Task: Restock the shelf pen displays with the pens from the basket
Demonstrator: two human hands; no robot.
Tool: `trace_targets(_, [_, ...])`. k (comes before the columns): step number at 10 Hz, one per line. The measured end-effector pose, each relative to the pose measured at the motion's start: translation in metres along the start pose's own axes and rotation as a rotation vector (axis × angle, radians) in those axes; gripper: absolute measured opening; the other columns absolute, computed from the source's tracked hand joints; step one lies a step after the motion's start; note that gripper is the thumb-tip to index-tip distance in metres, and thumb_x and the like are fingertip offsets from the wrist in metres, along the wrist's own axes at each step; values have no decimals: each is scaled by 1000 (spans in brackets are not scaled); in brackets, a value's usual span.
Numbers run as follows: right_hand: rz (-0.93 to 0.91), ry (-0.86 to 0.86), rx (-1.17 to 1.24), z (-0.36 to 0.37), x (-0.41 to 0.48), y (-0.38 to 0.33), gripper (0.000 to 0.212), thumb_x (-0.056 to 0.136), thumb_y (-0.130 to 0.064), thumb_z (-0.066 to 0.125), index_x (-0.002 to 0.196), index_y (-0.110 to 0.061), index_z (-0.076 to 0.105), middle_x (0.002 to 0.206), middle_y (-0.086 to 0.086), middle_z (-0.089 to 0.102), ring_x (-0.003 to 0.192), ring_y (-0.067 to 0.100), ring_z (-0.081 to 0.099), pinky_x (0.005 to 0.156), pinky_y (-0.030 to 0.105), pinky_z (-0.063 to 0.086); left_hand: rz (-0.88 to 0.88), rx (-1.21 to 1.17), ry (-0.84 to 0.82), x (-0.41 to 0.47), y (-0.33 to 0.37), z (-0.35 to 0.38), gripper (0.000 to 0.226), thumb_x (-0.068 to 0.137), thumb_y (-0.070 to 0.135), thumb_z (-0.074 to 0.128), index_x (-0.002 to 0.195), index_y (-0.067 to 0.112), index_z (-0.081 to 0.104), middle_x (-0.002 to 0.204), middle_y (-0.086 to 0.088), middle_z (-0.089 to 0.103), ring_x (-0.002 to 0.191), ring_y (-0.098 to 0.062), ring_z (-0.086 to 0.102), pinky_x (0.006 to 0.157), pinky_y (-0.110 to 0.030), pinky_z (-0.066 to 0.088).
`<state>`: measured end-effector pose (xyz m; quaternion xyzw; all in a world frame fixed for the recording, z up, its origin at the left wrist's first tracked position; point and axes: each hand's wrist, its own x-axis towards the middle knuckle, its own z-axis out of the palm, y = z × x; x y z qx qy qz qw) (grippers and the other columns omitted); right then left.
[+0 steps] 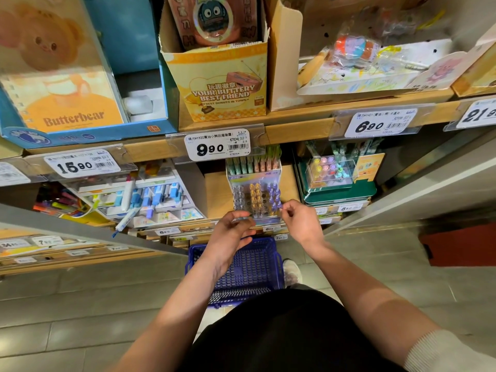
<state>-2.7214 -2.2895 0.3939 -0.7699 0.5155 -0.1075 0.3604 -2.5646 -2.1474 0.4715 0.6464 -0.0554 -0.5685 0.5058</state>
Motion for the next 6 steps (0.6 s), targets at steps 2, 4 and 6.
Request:
trace_targets(2, [157,-160,-93,-6,7,-12,17,98,-27,60,107,-18,72,98,2,75,74,15,64,69,18,48,21,-51,37,3,5,8,12,101,16,61,113,16,64,93,-4,75,83,-18,70,79,-29,57])
trace_targets(4, [272,-376,-62,-45,-5,-29,41,94,-55,60,118,-22,68,109,-5,71,97,18,68,88,26,51,60,-78,14,-3,10,10,14,103,16,55,115,14,61,91,-5,73,81,-20,67,77,-31,53])
trace_targets(6, [210,-272,735,-87,-74,-76,46,77,-48,73,114,-21,69,111,5,74,100,15,74,84,29,60,127,-42,-96,-33,26,-5,17,102,19,58,117,12,64,92,-5,73,84,-22,68,75,-31,54])
